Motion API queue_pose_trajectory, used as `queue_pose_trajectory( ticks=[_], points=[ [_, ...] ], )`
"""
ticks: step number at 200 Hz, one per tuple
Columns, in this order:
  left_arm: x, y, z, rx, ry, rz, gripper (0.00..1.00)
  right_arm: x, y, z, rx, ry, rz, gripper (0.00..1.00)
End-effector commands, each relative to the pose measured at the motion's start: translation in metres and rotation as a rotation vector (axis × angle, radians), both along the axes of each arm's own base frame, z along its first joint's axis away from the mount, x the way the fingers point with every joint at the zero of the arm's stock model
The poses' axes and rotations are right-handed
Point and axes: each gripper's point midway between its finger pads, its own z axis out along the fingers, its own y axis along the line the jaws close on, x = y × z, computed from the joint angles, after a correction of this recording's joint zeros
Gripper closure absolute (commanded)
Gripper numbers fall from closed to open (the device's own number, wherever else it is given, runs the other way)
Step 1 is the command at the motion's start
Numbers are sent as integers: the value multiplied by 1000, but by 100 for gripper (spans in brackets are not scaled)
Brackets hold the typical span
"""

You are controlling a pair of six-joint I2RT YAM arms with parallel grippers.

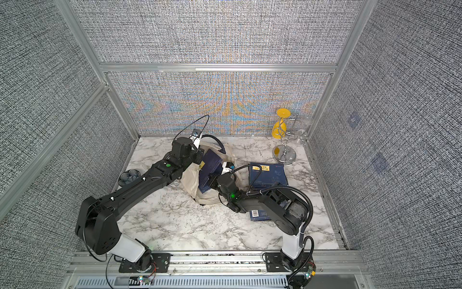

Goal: Take out the books from the canvas bag
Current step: Pick up the book from the canvas bag.

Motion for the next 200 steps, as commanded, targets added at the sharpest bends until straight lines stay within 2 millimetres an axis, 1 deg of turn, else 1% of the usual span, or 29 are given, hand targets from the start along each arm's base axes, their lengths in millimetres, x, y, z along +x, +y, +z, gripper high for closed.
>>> queue_pose_trajectory(
  ticks=[1, 58, 84, 104, 140, 164, 182, 200],
  points=[
    [3, 5, -5, -3, 24, 21, 100, -7, 4, 31, 19, -115, 64, 100],
    [12, 15, -11, -9, 53, 56, 100, -33, -5, 56, 16, -181, 171, 100],
    [15, 18, -10, -17, 56, 66, 100, -41, -19, 61, 16, -191, 178, 100],
    [17, 21, -13, -18, 66, 74, 100, -47, -30, 70, 23, -214, 187, 100],
    [22, 25, -19, -13, 86, 89, 100, -59, -52, 95, 18, -279, 179, 100],
    [25, 29, -22, -10, 91, 99, 100, -69, -69, 115, 16, -332, 164, 100],
    [27, 31, -25, -12, 99, 102, 100, -79, -81, 133, 9, -375, 155, 100],
    [29, 31, -28, -13, 109, 103, 100, -84, -97, 142, -18, -380, 111, 100]
  ],
)
